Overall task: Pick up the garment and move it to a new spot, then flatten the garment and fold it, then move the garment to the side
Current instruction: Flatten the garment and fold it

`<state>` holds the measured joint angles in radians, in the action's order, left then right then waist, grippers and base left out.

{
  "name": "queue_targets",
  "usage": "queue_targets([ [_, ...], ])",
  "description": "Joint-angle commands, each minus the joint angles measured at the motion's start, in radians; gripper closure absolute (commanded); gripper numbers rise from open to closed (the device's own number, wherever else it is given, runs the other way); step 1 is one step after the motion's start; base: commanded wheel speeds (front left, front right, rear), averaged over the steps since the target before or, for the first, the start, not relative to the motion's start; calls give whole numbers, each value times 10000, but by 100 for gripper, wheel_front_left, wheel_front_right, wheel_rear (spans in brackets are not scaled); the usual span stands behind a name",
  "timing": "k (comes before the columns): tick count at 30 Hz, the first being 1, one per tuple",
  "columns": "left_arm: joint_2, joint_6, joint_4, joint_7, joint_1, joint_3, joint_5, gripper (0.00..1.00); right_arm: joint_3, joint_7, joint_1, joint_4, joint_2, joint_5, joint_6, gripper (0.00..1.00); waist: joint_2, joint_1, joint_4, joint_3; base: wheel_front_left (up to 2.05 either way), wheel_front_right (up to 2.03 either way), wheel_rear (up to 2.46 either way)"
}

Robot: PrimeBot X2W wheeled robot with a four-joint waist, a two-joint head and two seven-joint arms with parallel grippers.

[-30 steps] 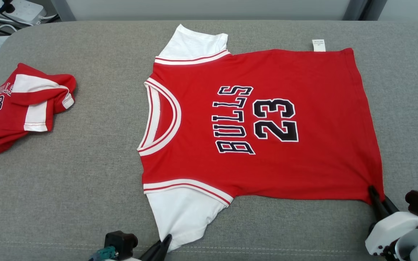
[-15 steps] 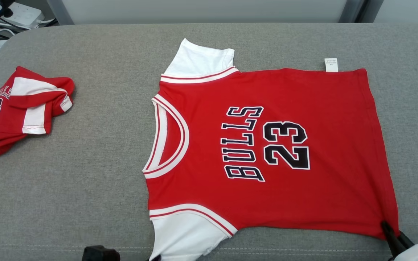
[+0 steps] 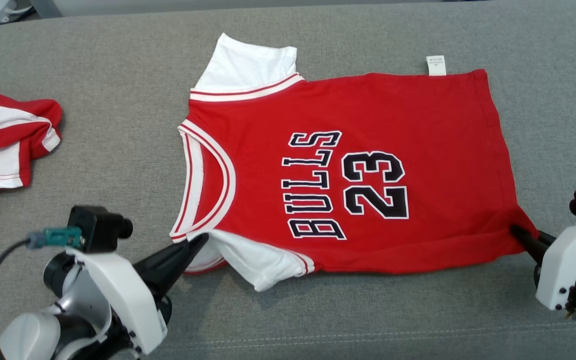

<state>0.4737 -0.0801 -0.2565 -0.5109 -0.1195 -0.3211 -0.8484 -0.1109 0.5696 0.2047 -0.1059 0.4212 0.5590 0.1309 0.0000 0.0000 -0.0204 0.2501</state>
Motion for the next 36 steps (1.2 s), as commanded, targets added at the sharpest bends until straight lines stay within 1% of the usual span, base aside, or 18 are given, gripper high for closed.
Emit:
queue_targets([
  [1,215,-115,-112,-118,-821,477,-242,100,-144,237,290,236,303,201,-2,100,0,0,-101,163,0,0,0],
  [3,178,-182,275,-348,-1470,496,-532,100,-155,548,704,89,118,734,-2,100,0,0,-171,332,0,0,0],
  [5,120,-228,766,-524,-2062,520,-773,100,-130,736,1092,-193,73,936,-2,100,0,0,-251,523,0,0,0],
  [7,38,-268,1304,-680,-2596,527,-1012,100,-25,847,1458,-580,-104,1269,-2,100,0,0,-325,723,0,0,0],
  [10,-111,-327,2097,-780,-3340,574,-1338,100,175,889,1989,-1193,-430,1790,-2,100,0,0,-442,998,0,0,0],
  [16,-313,-420,3421,-802,-4388,719,-1948,100,189,718,2983,-2097,-805,2611,-2,100,0,0,-642,1322,0,0,0],
  [18,-339,-440,3790,-777,-4613,761,-2096,100,120,478,3283,-2355,-845,2759,-2,100,0,0,-688,1358,0,0,0],
  [19,-465,-495,4713,-118,-4889,1060,-2768,0,-537,-1308,3951,-3191,-803,3905,-2,0,0,0,-636,1451,0,0,0],
  [23,-433,-500,4698,568,-4559,1040,-2488,0,-910,-2396,3580,-2725,-513,4157,-2,0,0,0,-582,1352,0,0,0],
  [26,-250,-459,4386,1492,-4025,1040,-1752,0,-1106,-3693,3027,-2277,-202,3871,-2,0,0,0,-528,1175,0,0,0],
  [27,-213,-283,4246,1888,-3819,1088,-1407,0,-1133,-4148,2807,-2118,-141,3775,-2,0,0,0,-509,1132,0,0,0],
  [29,-104,217,3953,2575,-3368,979,-469,0,-1155,-5085,2328,-1884,17,3319,-2,0,0,0,-448,990,0,0,0],
  [30,-94,554,3776,2931,-3144,926,10,0,-1087,-5584,2085,-1809,50,3015,-2,0,0,0,-403,934,0,0,0],
  [31,-149,864,3575,3256,-2909,864,401,0,-960,-6051,1845,-1744,-18,2777,-2,0,0,0,-368,878,0,0,0],
  [33,-324,1472,3216,3765,-2425,732,1018,0,-653,-6909,1410,-1730,-126,1910,-2,0,0,0,-316,762,0,0,0],
  [36,-666,2395,2834,4455,-1738,576,1784,0,-90,-7660,810,-1784,-673,631,-2,0,0,0,-298,591,0,0,0],
])
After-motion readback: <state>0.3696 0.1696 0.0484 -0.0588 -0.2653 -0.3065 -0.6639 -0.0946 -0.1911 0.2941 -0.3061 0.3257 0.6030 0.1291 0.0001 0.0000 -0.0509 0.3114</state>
